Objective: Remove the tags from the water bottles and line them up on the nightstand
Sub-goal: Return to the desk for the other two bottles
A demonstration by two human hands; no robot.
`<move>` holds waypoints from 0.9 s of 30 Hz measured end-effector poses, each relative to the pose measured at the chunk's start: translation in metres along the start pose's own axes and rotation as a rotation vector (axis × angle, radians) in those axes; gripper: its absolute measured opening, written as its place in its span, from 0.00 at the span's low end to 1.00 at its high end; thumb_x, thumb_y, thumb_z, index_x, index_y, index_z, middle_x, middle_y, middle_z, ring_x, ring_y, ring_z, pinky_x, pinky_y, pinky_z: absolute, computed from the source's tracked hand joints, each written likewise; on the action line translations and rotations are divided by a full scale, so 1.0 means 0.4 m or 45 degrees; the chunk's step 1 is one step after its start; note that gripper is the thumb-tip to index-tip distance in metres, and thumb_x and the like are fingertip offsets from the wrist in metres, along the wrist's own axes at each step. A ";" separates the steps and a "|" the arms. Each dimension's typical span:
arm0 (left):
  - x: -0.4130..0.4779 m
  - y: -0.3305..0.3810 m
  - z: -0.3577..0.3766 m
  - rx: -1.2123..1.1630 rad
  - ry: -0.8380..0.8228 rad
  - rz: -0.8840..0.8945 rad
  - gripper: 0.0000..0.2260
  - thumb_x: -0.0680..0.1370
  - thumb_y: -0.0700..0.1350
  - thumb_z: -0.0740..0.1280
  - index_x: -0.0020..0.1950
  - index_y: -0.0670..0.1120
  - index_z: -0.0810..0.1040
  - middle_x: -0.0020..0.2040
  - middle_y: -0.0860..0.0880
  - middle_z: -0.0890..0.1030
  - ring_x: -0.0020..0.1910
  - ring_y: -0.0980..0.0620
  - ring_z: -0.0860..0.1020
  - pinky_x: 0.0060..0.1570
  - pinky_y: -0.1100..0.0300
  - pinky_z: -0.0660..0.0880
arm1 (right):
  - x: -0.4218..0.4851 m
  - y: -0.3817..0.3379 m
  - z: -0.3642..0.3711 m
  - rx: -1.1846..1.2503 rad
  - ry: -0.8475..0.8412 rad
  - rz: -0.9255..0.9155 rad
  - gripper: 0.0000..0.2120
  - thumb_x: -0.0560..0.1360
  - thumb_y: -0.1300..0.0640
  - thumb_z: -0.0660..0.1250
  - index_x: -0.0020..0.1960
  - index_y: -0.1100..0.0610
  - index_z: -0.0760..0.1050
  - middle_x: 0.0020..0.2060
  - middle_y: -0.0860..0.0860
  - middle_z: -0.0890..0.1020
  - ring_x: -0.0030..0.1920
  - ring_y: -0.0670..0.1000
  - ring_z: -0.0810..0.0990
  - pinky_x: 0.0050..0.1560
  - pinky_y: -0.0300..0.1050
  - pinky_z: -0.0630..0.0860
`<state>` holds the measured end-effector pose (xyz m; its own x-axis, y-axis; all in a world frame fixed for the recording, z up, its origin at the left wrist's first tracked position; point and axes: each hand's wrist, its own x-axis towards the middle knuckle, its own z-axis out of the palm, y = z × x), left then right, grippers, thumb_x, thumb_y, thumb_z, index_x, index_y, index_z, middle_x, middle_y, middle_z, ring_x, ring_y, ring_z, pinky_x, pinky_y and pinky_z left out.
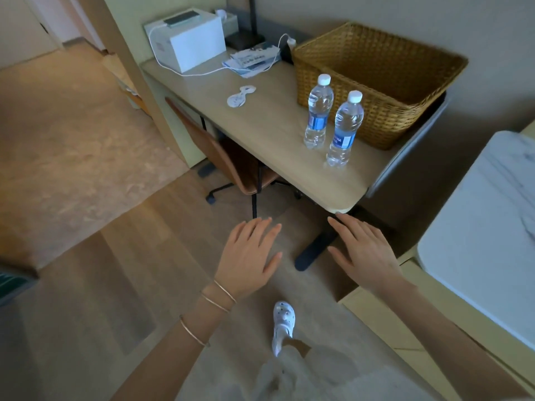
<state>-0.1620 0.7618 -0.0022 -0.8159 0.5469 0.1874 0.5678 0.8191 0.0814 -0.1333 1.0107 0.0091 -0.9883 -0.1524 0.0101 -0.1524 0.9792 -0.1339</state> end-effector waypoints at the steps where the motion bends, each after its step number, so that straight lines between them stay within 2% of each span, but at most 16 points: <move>1: 0.041 -0.024 -0.002 0.002 -0.006 0.013 0.22 0.78 0.55 0.56 0.67 0.45 0.72 0.65 0.44 0.75 0.64 0.44 0.72 0.61 0.48 0.70 | 0.043 0.012 -0.006 0.009 0.019 0.021 0.26 0.75 0.47 0.63 0.71 0.54 0.65 0.69 0.52 0.70 0.68 0.54 0.70 0.67 0.52 0.64; 6: 0.267 -0.136 -0.014 0.015 0.001 0.058 0.23 0.78 0.55 0.56 0.68 0.44 0.71 0.65 0.45 0.75 0.64 0.44 0.72 0.62 0.48 0.70 | 0.239 0.082 -0.048 0.046 0.081 0.107 0.26 0.76 0.45 0.60 0.72 0.51 0.62 0.71 0.50 0.67 0.69 0.52 0.68 0.67 0.50 0.64; 11: 0.426 -0.161 0.021 -0.031 0.008 0.145 0.21 0.78 0.53 0.57 0.67 0.44 0.72 0.63 0.45 0.75 0.62 0.45 0.73 0.61 0.49 0.70 | 0.368 0.147 -0.062 0.018 0.101 0.175 0.26 0.76 0.45 0.61 0.72 0.52 0.62 0.70 0.51 0.68 0.67 0.53 0.70 0.66 0.51 0.66; 21: 0.623 -0.227 0.099 -0.075 -0.064 0.352 0.22 0.76 0.53 0.58 0.65 0.43 0.73 0.63 0.44 0.75 0.62 0.43 0.73 0.60 0.47 0.71 | 0.460 0.193 -0.028 0.037 0.127 0.376 0.27 0.74 0.48 0.66 0.69 0.55 0.66 0.65 0.53 0.73 0.61 0.54 0.75 0.60 0.52 0.72; 27: 0.781 -0.294 0.100 -0.101 0.025 0.570 0.22 0.76 0.52 0.59 0.66 0.43 0.73 0.62 0.44 0.75 0.60 0.44 0.73 0.58 0.49 0.70 | 0.524 0.191 -0.045 0.070 0.250 0.516 0.28 0.74 0.48 0.65 0.71 0.55 0.64 0.68 0.52 0.71 0.64 0.53 0.73 0.61 0.51 0.72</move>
<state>-0.4880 0.8431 0.0077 -0.4864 0.8402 0.2397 0.8714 0.4865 0.0631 -0.3524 1.0558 0.0189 -0.9520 0.2754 0.1334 0.2429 0.9452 -0.2179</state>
